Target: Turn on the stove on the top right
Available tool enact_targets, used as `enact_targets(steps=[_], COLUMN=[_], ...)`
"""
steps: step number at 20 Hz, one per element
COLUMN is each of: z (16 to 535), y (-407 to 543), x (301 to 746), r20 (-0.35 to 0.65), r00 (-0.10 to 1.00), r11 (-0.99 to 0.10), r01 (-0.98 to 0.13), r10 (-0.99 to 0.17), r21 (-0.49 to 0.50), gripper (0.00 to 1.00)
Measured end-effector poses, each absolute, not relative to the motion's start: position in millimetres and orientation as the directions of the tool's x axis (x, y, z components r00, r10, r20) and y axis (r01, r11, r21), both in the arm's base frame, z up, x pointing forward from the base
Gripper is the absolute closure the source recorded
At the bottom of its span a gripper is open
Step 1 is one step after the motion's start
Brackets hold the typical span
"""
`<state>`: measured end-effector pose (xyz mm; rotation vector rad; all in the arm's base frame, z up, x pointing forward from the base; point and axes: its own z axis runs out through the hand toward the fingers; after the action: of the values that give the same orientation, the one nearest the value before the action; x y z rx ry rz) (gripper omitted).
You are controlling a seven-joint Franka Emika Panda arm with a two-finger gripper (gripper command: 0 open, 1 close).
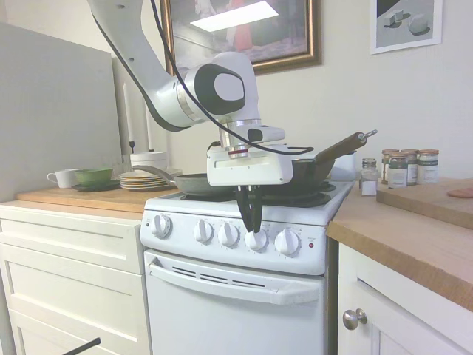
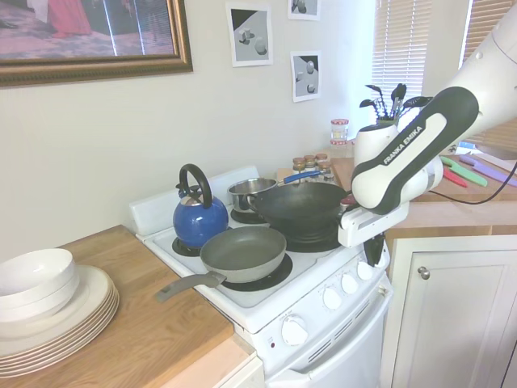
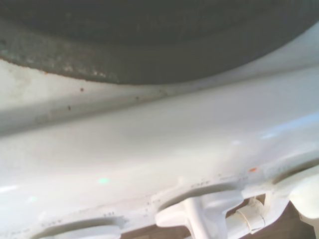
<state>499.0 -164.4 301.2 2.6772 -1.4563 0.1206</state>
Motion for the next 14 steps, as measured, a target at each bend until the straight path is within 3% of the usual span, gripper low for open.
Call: enact_targets(steps=[14], z=[293], y=[-165], x=[510], r20=[0.126], r00=[0.550], r11=[-0.550], r01=[-0.834], r10=[-0.826], r21=[0.036], gripper=[1.00])
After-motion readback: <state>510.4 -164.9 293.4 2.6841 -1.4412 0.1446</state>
